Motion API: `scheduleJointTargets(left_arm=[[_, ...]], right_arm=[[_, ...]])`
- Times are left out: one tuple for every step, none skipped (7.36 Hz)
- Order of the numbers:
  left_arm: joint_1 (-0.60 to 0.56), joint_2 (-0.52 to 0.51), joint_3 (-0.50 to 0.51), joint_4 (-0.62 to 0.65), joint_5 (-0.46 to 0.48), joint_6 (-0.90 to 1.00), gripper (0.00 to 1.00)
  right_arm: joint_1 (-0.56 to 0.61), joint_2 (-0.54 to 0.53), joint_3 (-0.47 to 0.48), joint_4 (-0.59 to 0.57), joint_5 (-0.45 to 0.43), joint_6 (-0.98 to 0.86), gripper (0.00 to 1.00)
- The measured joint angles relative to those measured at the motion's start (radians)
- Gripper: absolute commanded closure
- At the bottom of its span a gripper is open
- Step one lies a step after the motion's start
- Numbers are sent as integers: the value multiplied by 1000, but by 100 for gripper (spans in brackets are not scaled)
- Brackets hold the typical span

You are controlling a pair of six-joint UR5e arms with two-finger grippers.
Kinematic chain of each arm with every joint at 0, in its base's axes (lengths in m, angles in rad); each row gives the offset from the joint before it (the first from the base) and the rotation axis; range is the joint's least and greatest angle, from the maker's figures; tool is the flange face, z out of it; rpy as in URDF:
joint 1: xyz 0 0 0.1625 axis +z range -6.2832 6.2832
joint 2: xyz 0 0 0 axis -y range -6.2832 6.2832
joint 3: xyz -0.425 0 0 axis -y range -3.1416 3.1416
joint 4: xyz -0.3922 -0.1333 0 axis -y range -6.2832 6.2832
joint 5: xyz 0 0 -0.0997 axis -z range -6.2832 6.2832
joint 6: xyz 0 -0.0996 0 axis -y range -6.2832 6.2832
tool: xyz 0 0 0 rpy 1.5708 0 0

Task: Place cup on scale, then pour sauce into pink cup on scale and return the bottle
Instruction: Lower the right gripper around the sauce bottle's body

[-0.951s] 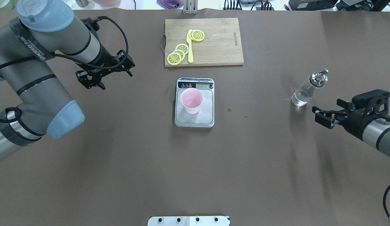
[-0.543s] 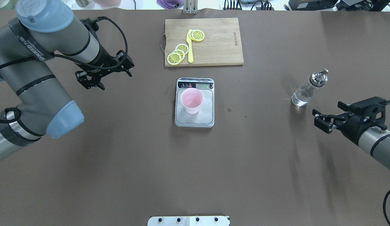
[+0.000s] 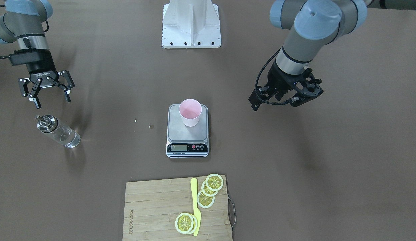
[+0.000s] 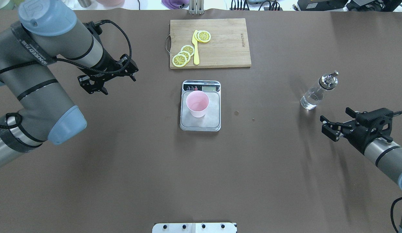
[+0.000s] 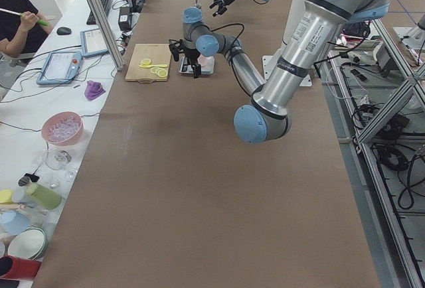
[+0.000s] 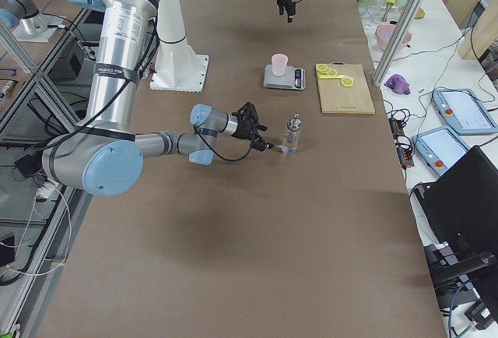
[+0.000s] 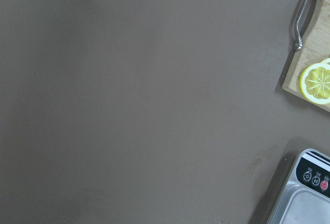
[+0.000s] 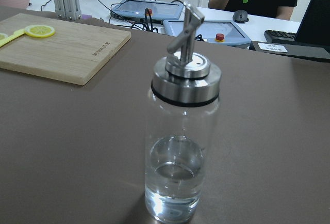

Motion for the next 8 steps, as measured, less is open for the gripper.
scheduleJointTargets(left_arm=[[1,0,1,0,0,0,1],[2,1,2,0,0,0,1],[2,1,3,-1,0,1,1],[4,1,4,-1,0,1,1],[5,1,4,-1,0,1,1],[7,1,5,-1,0,1,2],[8,1,6,-1,0,0,1],[9,0,7,-1,0,0,1]], right_arm=[[0,27,-50,38,-2,-16,3],[0,43,-77,55,-1,-34,3],[2,49,-88,65,-1,-58,3],[6,52,-93,71,-3,-78,3],[14,62,-103,73,-3,-88,3],[26,84,-128,74,-3,-92,4],[39,103,-152,75,-1,-95,4],[53,112,-165,75,3,-99,5]])
